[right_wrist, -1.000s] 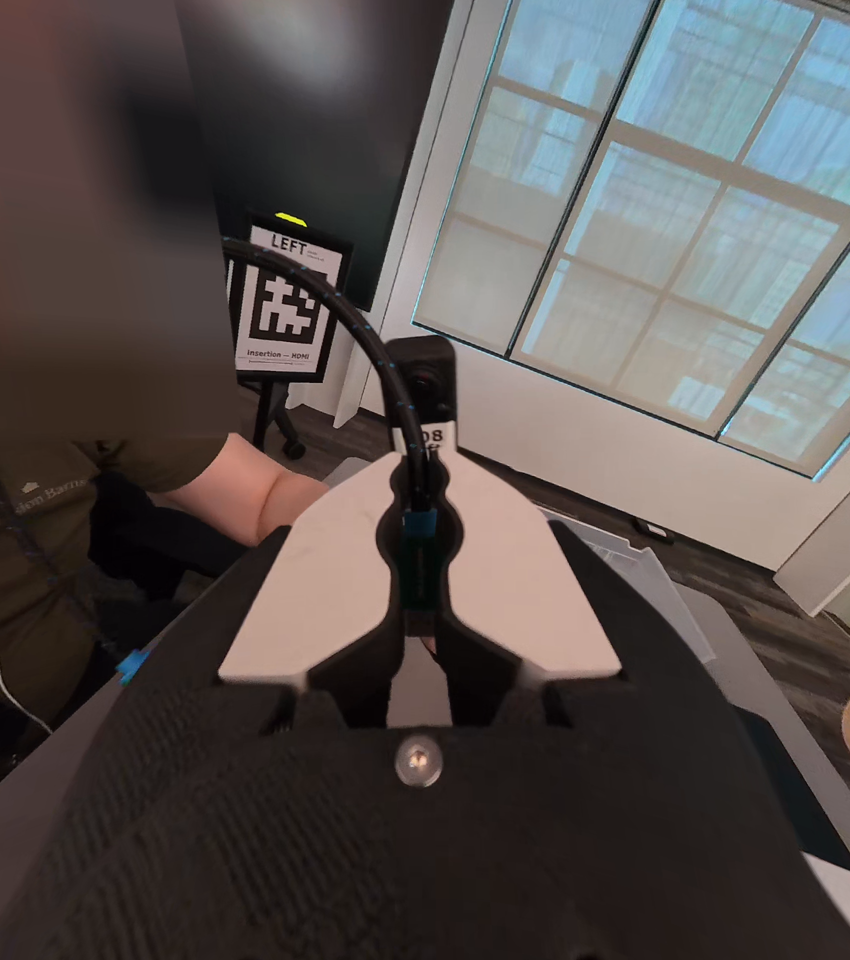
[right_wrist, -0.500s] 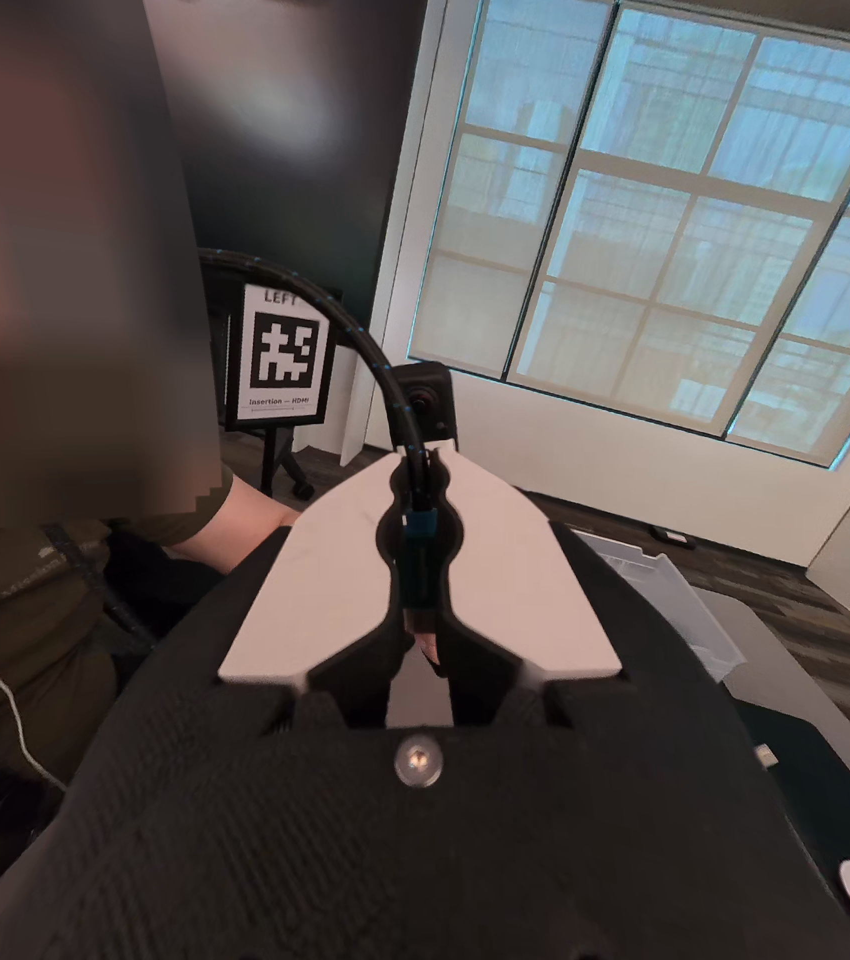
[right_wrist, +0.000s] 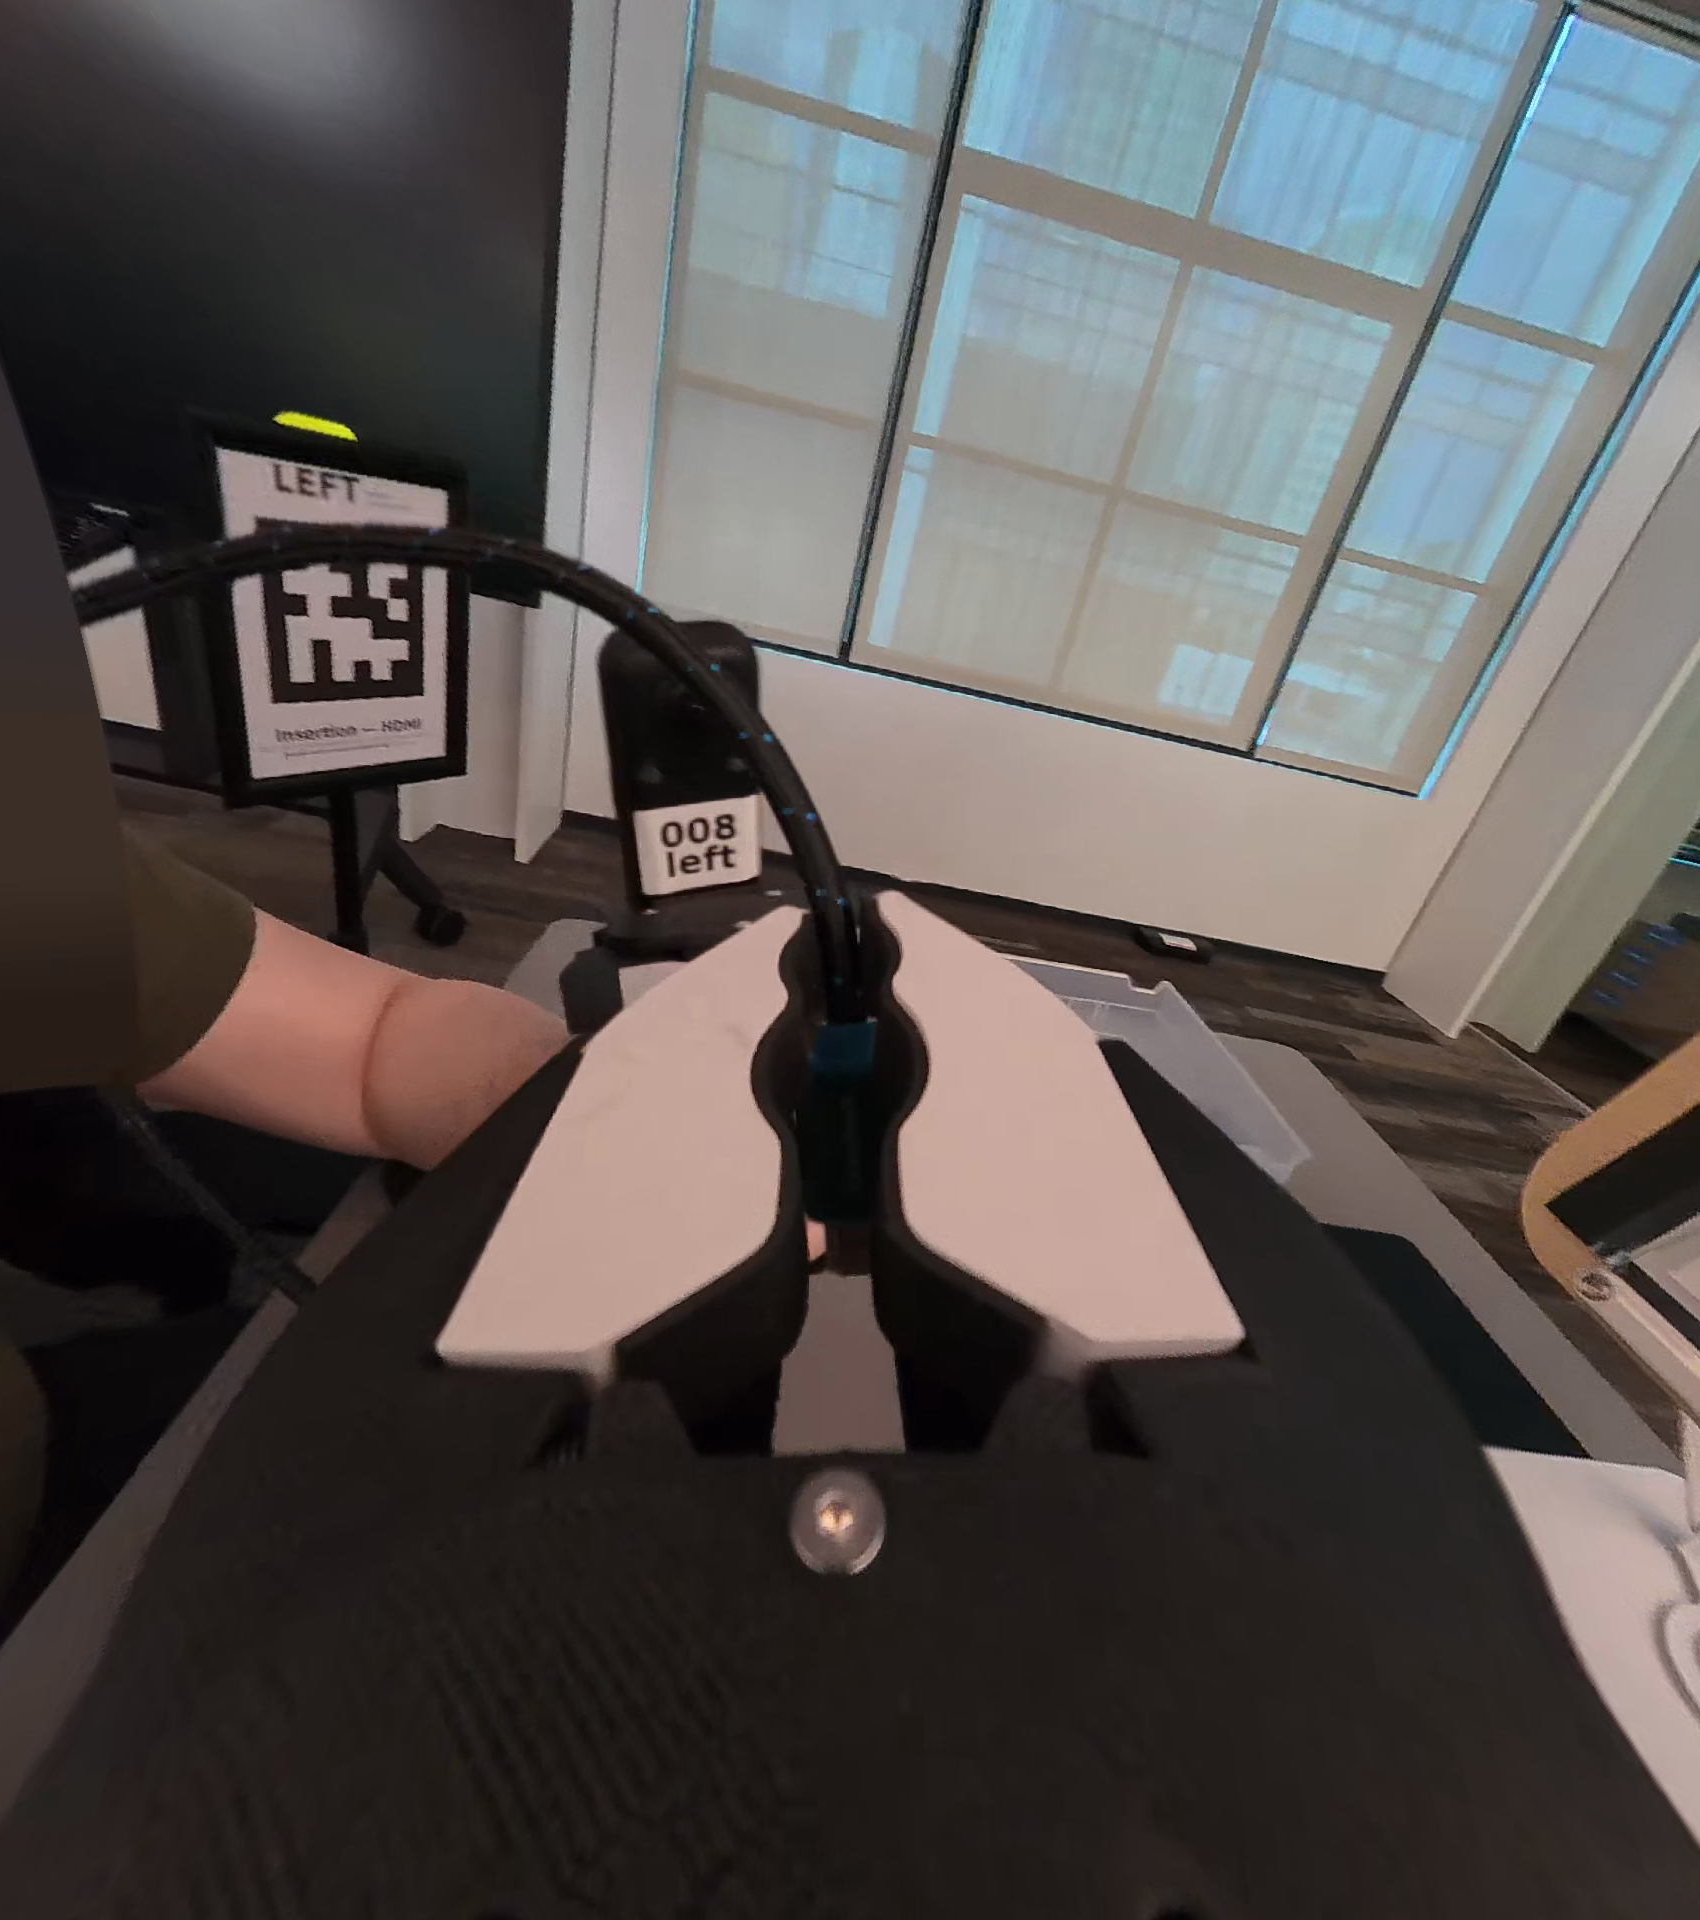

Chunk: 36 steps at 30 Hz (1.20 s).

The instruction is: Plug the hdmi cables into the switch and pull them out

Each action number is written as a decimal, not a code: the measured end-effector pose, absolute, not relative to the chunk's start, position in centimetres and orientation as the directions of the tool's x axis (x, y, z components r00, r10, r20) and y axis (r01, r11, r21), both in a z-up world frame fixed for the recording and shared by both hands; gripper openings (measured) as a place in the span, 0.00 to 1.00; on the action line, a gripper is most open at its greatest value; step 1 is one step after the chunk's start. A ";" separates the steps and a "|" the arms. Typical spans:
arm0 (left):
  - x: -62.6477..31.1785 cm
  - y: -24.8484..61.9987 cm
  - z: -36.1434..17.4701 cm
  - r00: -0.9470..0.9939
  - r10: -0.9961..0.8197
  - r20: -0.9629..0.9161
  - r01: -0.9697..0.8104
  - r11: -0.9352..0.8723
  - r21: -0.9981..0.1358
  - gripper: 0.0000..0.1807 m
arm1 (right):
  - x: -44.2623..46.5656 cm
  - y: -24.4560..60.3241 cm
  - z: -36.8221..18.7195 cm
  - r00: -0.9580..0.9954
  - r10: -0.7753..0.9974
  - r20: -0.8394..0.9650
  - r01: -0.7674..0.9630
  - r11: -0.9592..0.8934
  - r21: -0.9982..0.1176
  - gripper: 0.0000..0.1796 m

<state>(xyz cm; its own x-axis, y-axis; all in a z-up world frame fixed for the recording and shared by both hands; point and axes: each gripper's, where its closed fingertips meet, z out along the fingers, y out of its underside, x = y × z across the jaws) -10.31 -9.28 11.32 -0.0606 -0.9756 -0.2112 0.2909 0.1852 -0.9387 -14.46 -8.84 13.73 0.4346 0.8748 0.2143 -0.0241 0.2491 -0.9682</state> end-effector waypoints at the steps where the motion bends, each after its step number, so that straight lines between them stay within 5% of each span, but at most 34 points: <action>1: -10.3 -9.2 11.3 -0.036 -0.973 -0.228 0.292 0.208 -0.933 0.18 | -14.5 -8.7 13.7 0.447 0.867 0.219 -0.014 0.252 -0.968 0.05; 10: -10.5 -7.4 11.3 0.117 -0.941 -0.317 0.197 0.335 -0.922 0.07 | -13.7 -6.3 14.2 0.656 0.735 0.170 -0.074 0.288 -0.955 0.06; 17: -10.6 -7.3 8.1 -0.119 -0.938 -0.324 -0.137 0.339 -0.931 0.07 | -13.5 -7.4 12.7 0.452 0.876 0.168 -0.037 0.207 -0.978 0.12; 32: -9.6 -9.4 1.7 -0.360 -0.931 -0.067 -0.386 0.214 -0.897 0.06 | -12.3 -8.2 5.8 0.331 0.911 0.244 0.406 0.096 -0.909 0.18; 34: -9.6 -9.8 1.1 -0.381 -0.923 -0.060 -0.407 0.225 -0.885 0.07 | -12.7 -8.0 4.7 0.324 0.909 0.263 0.473 0.085 -0.877 0.06; 36: -9.5 -9.7 0.6 -0.381 -0.921 -0.082 -0.412 0.248 -0.877 0.07 | -12.6 -8.0 4.1 0.328 0.918 0.224 0.508 0.029 -0.861 0.04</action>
<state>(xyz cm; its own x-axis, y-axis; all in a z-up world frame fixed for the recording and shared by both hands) -9.46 -9.69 0.61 -0.3808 -0.9210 -0.0817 -0.4121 0.2482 -0.8767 -12.60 -8.02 4.09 0.3283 0.9175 0.2245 0.5081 0.0288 -0.8608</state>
